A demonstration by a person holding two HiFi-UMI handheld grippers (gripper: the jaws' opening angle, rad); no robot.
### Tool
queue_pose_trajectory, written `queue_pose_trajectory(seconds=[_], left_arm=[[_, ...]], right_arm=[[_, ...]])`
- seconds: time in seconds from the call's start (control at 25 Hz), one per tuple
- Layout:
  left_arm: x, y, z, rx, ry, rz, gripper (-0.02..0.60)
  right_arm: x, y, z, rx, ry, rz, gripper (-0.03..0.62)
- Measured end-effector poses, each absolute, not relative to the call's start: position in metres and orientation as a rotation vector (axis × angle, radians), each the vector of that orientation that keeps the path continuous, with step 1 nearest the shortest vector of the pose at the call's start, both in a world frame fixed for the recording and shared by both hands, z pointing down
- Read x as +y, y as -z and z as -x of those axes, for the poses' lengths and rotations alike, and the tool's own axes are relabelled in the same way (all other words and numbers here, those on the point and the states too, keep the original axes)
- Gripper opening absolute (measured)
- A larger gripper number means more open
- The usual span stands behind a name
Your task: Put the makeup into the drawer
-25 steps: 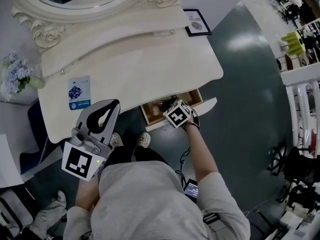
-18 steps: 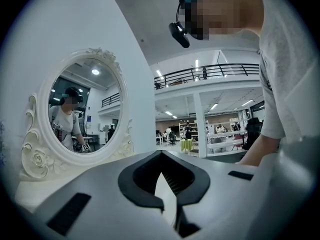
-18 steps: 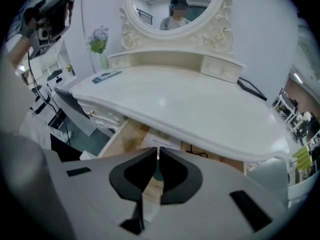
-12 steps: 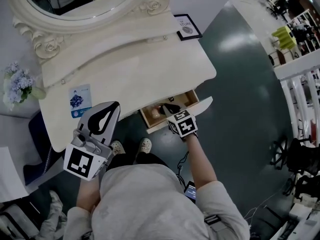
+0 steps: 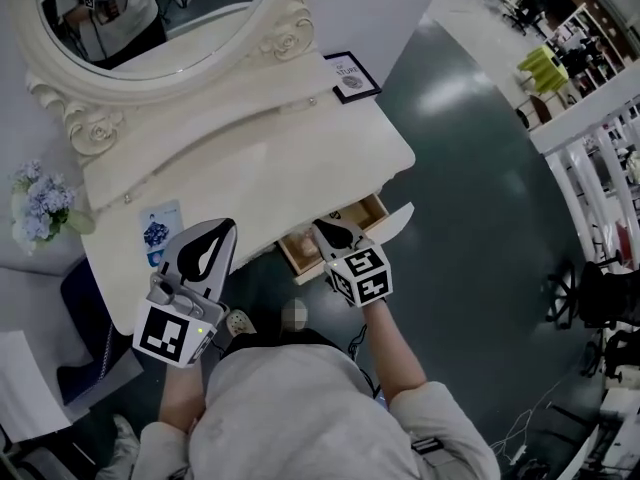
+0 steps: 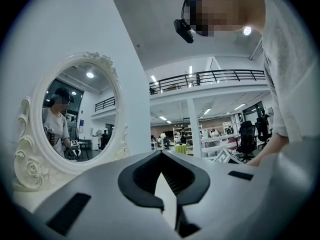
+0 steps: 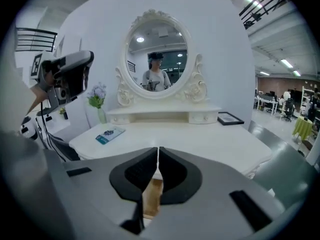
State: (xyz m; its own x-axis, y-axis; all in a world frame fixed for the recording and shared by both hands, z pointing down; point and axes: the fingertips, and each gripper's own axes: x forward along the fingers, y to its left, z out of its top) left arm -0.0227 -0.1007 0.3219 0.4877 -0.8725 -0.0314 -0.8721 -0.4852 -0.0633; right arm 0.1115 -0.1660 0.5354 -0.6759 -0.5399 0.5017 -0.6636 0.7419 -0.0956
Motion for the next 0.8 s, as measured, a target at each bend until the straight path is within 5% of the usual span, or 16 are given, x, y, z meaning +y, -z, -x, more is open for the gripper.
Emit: queue_pose_trajectory(seconds=[0.8], left_arm=[[-0.099,-0.302,0.038,1.462,-0.062,2.647,0.011]], right_arm=[[-0.149,-0.418,-0.096,-2.727,-0.238,-1.118,0.026]])
